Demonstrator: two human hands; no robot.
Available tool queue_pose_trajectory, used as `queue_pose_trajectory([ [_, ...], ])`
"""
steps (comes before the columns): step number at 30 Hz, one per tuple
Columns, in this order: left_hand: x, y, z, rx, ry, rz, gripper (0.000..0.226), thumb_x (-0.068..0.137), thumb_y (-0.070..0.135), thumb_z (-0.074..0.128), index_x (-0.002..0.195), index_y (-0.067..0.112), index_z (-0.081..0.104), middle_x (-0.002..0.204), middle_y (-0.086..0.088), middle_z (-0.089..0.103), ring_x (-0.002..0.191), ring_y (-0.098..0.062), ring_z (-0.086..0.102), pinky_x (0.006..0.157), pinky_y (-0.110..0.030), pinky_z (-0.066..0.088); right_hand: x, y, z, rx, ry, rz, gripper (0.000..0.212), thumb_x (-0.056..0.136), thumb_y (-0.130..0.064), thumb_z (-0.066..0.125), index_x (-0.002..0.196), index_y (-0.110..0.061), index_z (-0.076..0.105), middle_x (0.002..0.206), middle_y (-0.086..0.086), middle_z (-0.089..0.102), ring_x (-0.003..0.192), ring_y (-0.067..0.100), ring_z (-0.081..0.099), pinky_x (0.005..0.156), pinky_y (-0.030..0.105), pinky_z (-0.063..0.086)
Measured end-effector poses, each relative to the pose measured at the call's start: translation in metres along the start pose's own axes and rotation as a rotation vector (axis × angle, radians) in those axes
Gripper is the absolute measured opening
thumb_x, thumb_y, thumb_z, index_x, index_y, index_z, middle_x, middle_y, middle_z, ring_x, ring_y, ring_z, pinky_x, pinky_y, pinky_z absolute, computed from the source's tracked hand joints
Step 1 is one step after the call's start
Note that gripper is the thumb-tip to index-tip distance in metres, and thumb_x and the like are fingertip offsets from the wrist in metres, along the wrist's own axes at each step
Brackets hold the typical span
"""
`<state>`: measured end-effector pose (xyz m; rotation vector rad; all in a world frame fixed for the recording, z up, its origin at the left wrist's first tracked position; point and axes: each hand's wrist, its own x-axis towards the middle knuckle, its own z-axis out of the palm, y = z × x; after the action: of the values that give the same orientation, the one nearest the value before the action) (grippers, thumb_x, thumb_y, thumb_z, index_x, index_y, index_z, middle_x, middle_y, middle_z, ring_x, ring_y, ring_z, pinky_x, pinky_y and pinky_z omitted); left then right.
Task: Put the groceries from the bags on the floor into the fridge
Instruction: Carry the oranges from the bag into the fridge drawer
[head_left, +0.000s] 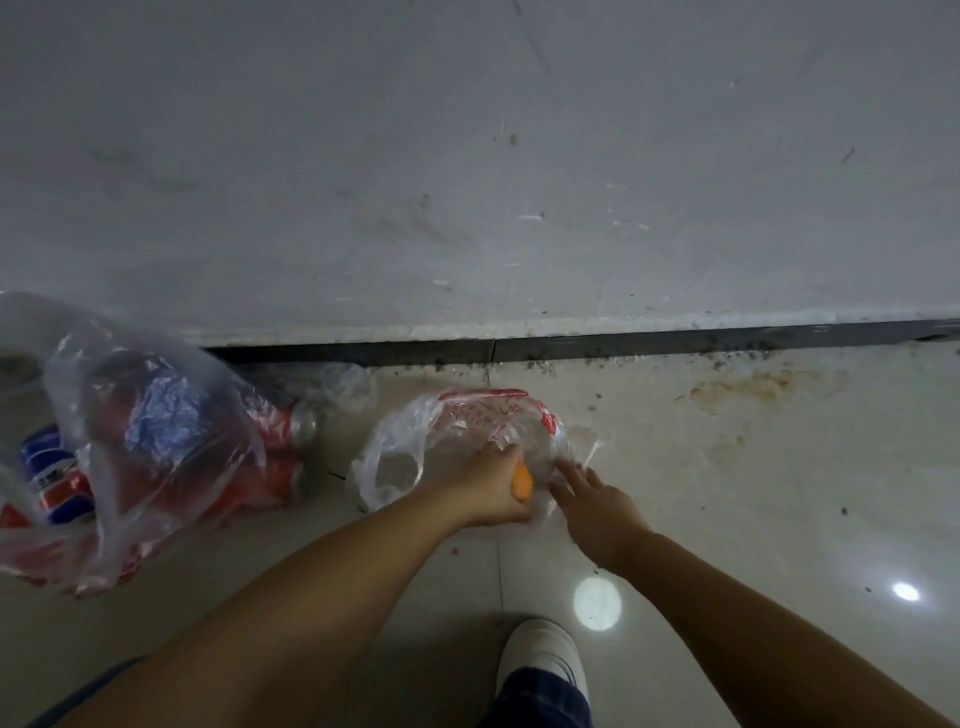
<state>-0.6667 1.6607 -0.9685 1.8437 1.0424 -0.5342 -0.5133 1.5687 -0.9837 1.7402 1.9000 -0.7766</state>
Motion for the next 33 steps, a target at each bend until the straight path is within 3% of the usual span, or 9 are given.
queue_pose_trajectory([
  [3, -0.017, 0.001, -0.033, -0.207, 0.053, -0.029, 0.041, 0.074, 0.038, 0.068, 0.106, 0.022, 0.047, 0.098, -0.003, 0.055, 0.085, -0.017, 0.055, 0.07, -0.029, 0.049, -0.003, -0.003, -0.017, -0.018, -0.073, 0.01, 0.059, 0.094, -0.013, 0.051, 0.147, -0.018, 0.024, 0.16, 0.007, 0.003, 0.142, 0.028, 0.026, 0.099, 0.037, 0.046],
  [7, -0.068, 0.018, -0.076, -0.389, 0.16, -0.114, 0.043, 0.077, 0.035, 0.072, 0.111, 0.026, 0.046, 0.105, 0.001, 0.052, 0.095, -0.017, 0.053, 0.076, -0.03, 0.045, -0.032, -0.017, -0.078, 0.117, 0.011, 0.108, 0.059, 0.094, -0.023, 0.049, 0.146, -0.026, 0.021, 0.156, 0.005, 0.012, 0.109, 0.026, 0.057, 0.078, 0.033, 0.053],
  [11, -0.142, 0.063, -0.119, -0.472, 0.246, -0.185, 0.049, 0.082, 0.028, 0.069, 0.123, 0.019, 0.044, 0.11, -0.001, 0.048, 0.095, -0.016, 0.047, 0.075, -0.029, 0.039, -0.094, -0.032, -0.161, 0.197, 0.107, 0.163, 0.057, 0.096, -0.028, 0.047, 0.146, -0.025, 0.02, 0.153, 0.004, 0.018, 0.088, 0.024, 0.064, 0.064, 0.029, 0.049],
  [18, -0.29, 0.158, -0.198, -0.375, 0.209, -0.13, 0.05, 0.083, 0.03, 0.068, 0.125, 0.02, 0.042, 0.116, -0.002, 0.048, 0.099, -0.016, 0.048, 0.075, -0.029, 0.039, -0.246, -0.052, -0.285, 0.29, 0.126, 0.227, 0.041, 0.098, -0.02, 0.039, 0.139, -0.022, 0.039, 0.145, 0.0, 0.034, 0.1, 0.022, 0.062, 0.075, 0.03, 0.052],
  [22, -0.375, 0.197, -0.239, -0.304, 0.185, -0.097, 0.043, 0.081, 0.031, 0.068, 0.115, 0.024, 0.044, 0.109, -0.001, 0.048, 0.096, -0.019, 0.05, 0.071, -0.029, 0.041, -0.332, -0.071, -0.34, 0.316, 0.153, 0.266, 0.038, 0.099, -0.023, 0.04, 0.137, -0.021, 0.041, 0.141, 0.0, 0.039, 0.099, 0.019, 0.063, 0.075, 0.027, 0.052],
  [25, -0.429, 0.224, -0.267, -0.206, 0.19, -0.043, 0.043, 0.068, 0.044, 0.065, 0.102, 0.027, 0.044, 0.105, -0.004, 0.052, 0.09, -0.023, 0.055, 0.069, -0.036, 0.048, -0.389, -0.085, -0.375, 0.37, 0.224, 0.355, 0.038, 0.1, -0.025, 0.037, 0.138, -0.022, 0.039, 0.139, -0.001, 0.042, 0.1, 0.019, 0.062, 0.073, 0.027, 0.05],
  [27, -0.455, 0.243, -0.282, -0.168, 0.193, -0.026, 0.046, 0.065, 0.046, 0.061, 0.103, 0.026, 0.044, 0.108, -0.007, 0.054, 0.093, -0.025, 0.057, 0.075, -0.039, 0.049, -0.427, -0.093, -0.393, 0.391, 0.274, 0.41, 0.039, 0.1, -0.026, 0.037, 0.138, -0.022, 0.039, 0.138, 0.0, 0.043, 0.106, 0.019, 0.059, 0.078, 0.027, 0.049],
  [30, -0.489, 0.288, -0.29, -0.135, 0.217, 0.014, 0.039, 0.076, 0.036, 0.064, 0.108, 0.024, 0.044, 0.11, -0.005, 0.053, 0.095, -0.023, 0.056, 0.075, -0.034, 0.049, -0.487, -0.1, -0.408, 0.406, 0.266, 0.49, 0.04, 0.098, -0.024, 0.04, 0.138, -0.02, 0.039, 0.138, 0.004, 0.043, 0.122, 0.022, 0.047, 0.091, 0.032, 0.047],
  [33, -0.511, 0.347, -0.28, -0.039, 0.167, 0.145, 0.039, 0.078, 0.033, 0.064, 0.11, 0.025, 0.045, 0.111, -0.004, 0.054, 0.095, -0.021, 0.057, 0.076, -0.033, 0.051, -0.551, -0.101, -0.412, 0.411, 0.269, 0.587, 0.041, 0.097, -0.025, 0.04, 0.138, -0.019, 0.04, 0.138, 0.007, 0.042, 0.127, 0.025, 0.04, 0.098, 0.037, 0.044],
])
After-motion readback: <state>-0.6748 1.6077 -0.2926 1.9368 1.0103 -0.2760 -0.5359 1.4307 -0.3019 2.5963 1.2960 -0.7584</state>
